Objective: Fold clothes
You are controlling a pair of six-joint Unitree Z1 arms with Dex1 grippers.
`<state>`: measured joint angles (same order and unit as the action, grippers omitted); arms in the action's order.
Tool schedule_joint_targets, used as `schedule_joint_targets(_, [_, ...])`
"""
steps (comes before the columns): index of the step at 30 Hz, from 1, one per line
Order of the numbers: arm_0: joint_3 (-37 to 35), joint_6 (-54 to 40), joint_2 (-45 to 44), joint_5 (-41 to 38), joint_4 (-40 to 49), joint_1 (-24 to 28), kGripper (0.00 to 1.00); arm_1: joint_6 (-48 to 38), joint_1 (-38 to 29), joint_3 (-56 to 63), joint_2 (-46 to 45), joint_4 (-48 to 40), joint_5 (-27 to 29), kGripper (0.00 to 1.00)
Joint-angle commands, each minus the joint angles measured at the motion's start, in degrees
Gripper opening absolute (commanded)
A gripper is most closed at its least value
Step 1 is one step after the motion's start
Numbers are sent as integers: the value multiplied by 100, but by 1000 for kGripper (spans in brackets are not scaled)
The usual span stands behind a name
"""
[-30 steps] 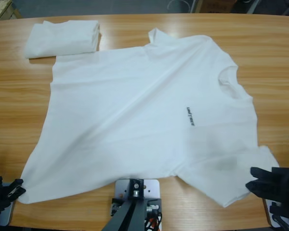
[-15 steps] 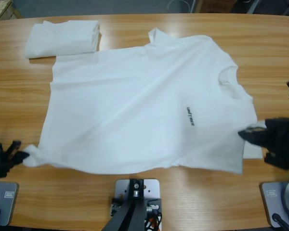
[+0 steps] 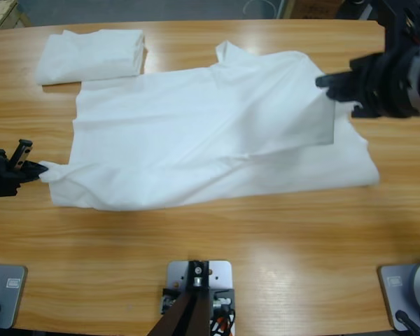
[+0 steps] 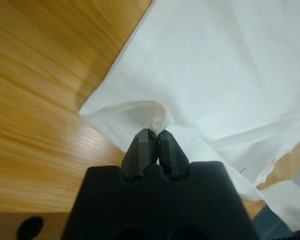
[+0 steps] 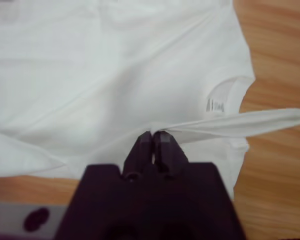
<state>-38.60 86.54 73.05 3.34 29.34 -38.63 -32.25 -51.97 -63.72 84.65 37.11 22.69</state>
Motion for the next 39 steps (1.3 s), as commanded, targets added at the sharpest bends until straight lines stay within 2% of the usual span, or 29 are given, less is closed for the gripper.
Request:
schedule_joint_targets(1, [18, -441, 333, -134, -81, 444, 0, 395, 310, -403, 895, -222, -156, 0])
schedule_joint_targets(6, [-178, -1069, 654, -262, -311, 834, 0, 395, 372, -369, 978, -222, -151, 0])
schedule_joint_targets(11, [-522, -1512, 1143, -589, -404, 892, 19, 395, 372, -360, 983, -224, -146, 0])
schedule_joint_targets(12, [-522, -1549, 1190, -673, -397, 897, 295, 395, 372, -360, 983, -224, -144, 0])
schedule_joint_targets(13, [-508, -1591, 1217, -731, -360, 906, 484, 395, 372, -359, 978, -222, -144, 0])
schedule_joint_targets(17, [-490, -1695, 1085, -811, 218, 925, 503, 395, 372, -352, 985, -238, -162, 0])
schedule_joint_targets(23, [-508, -1862, 398, -610, 1028, 997, 503, 371, 372, -337, 1029, -310, -213, 0])
schedule_joint_targets(29, [-584, -2301, 443, -1095, 735, 853, 499, 369, 375, -309, 1015, -324, -195, 0])
schedule_joint_targets(33, [-589, -3185, 786, -1204, 306, 532, 495, 330, 389, -318, 895, -159, -119, 0])
schedule_joint_targets(36, [-476, -3359, 874, -1210, 292, 358, 499, -116, 345, -264, 719, 109, -98, 0])
schedule_joint_targets(39, [-334, -3344, 900, -1266, 292, 342, 499, -658, -8, -77, 704, 130, -126, 0])
